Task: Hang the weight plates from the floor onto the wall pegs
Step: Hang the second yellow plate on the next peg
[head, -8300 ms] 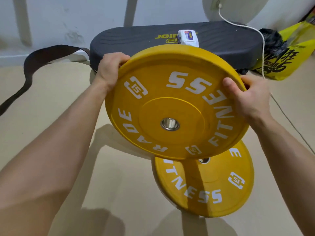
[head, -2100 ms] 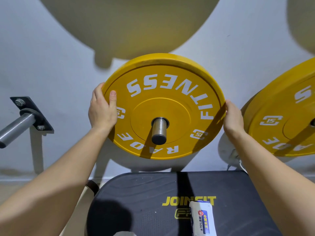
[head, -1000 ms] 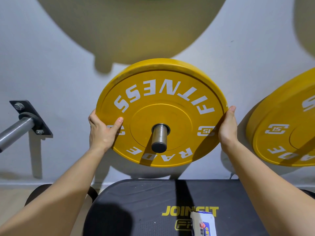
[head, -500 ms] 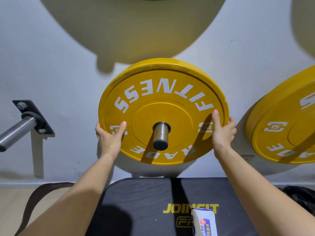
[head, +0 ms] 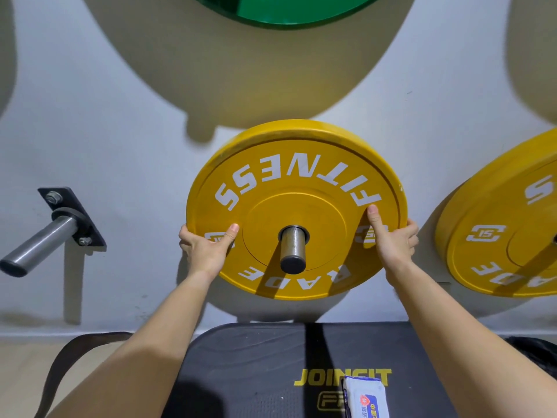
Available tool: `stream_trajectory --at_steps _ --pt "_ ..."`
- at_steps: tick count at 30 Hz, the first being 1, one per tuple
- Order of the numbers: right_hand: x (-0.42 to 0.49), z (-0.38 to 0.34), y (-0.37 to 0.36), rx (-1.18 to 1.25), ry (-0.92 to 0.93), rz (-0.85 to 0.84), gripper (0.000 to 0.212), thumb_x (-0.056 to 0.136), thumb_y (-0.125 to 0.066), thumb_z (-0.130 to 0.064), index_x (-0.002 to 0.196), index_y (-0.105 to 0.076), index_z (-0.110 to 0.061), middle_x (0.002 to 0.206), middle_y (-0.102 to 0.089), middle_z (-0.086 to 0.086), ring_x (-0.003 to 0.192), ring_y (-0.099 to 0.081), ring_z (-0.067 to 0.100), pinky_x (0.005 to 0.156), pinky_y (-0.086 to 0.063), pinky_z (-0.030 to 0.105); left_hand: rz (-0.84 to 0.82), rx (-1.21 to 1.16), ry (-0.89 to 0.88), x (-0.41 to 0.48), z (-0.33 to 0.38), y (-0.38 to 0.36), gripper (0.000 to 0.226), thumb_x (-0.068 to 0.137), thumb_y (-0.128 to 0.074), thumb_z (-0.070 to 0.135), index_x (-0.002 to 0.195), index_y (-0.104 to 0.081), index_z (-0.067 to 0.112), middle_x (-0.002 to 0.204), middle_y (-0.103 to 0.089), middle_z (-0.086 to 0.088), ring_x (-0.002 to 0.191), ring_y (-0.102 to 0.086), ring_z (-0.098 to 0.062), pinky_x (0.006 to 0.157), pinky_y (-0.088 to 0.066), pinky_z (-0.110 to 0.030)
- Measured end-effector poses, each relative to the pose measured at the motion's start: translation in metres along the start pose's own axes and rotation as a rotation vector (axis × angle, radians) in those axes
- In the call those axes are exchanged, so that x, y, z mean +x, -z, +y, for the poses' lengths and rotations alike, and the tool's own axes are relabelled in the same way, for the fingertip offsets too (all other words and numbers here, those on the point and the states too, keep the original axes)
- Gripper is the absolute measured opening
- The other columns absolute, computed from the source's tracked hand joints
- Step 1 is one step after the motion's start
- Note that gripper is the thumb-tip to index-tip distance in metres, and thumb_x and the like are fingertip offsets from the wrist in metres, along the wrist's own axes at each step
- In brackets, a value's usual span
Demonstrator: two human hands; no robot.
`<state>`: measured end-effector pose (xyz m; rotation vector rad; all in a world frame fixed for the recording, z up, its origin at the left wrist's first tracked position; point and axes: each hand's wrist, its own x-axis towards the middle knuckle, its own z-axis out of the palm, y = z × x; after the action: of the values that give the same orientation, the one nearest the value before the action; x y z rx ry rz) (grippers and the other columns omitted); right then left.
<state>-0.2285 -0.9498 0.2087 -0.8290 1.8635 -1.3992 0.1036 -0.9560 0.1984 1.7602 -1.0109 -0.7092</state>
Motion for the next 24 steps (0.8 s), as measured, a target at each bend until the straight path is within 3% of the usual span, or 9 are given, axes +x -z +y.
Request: stream_trajectory --at_steps 7,11,16,19,21,24 --pt "-0.026 -0.079 0.026 -0.193 -0.053 0.108 0.09 0.08 -0.078 -0.043 0.147 -0.024 -0.014 0.152 -0.022 0.02 0.14 -0.022 0.041 0.112 -0.027 0.045 -0.047 0.201 -0.033 -0.013 0.076 0.052 0.113 0.076 -0.08 0.056 0.155 -0.007 0.023 0.159 -0.019 -0.015 0.141 -0.035 -0.041 0.11 -0.035 -0.056" --pt "-0.044 -0.173 0.044 -0.318 -0.093 0.085 0.082 0.082 -0.074 -0.045 0.144 -0.032 -0.012 0.15 -0.028 0.024 0.14 -0.027 0.042 0.115 -0.023 0.042 -0.106 0.259 -0.058 -0.023 0.159 0.096 0.102 0.079 -0.076 0.057 0.155 -0.019 0.021 0.158 -0.024 -0.013 0.141 -0.037 -0.037 0.113 -0.035 -0.051" --pt "-0.087 -0.291 0.06 -0.433 -0.094 -0.054 0.067 0.084 -0.067 -0.047 0.136 -0.045 -0.011 0.145 -0.031 0.021 0.126 -0.043 0.044 0.109 -0.036 0.048 -0.199 0.308 -0.063 -0.041 0.26 0.152 0.086 0.085 -0.07 0.055 0.152 -0.034 0.015 0.153 -0.036 -0.011 0.138 -0.042 -0.031 0.113 -0.036 -0.044" --pt "-0.113 -0.348 0.061 -0.463 -0.059 -0.129 0.044 0.085 -0.063 -0.047 0.109 -0.061 -0.011 0.138 -0.037 0.021 0.118 -0.046 0.043 0.106 -0.039 0.048 -0.278 0.301 -0.098 -0.048 0.314 0.186 0.079 0.087 -0.069 0.052 0.15 -0.038 0.017 0.151 -0.042 -0.008 0.136 -0.045 -0.027 0.11 -0.037 -0.041" --pt "-0.135 -0.385 0.063 -0.464 -0.031 -0.155 0.032 0.086 -0.061 -0.047 0.081 -0.059 -0.015 0.13 -0.047 0.022 0.113 -0.049 0.042 0.101 -0.043 0.045 -0.321 0.289 -0.125 -0.053 0.349 0.21 0.072 0.09 -0.068 0.049 0.149 -0.041 0.018 0.149 -0.045 -0.006 0.135 -0.047 -0.025 0.108 -0.037 -0.038" --pt "-0.166 -0.431 0.066 -0.458 0.026 -0.19 0.031 0.085 -0.061 -0.043 0.075 -0.055 -0.014 0.105 -0.063 0.019 0.101 -0.058 0.037 0.086 -0.047 0.041 -0.36 0.282 -0.15 -0.059 0.393 0.246 0.066 0.091 -0.066 0.046 0.147 -0.044 0.019 0.147 -0.05 -0.004 0.132 -0.049 -0.023 0.106 -0.039 -0.038"
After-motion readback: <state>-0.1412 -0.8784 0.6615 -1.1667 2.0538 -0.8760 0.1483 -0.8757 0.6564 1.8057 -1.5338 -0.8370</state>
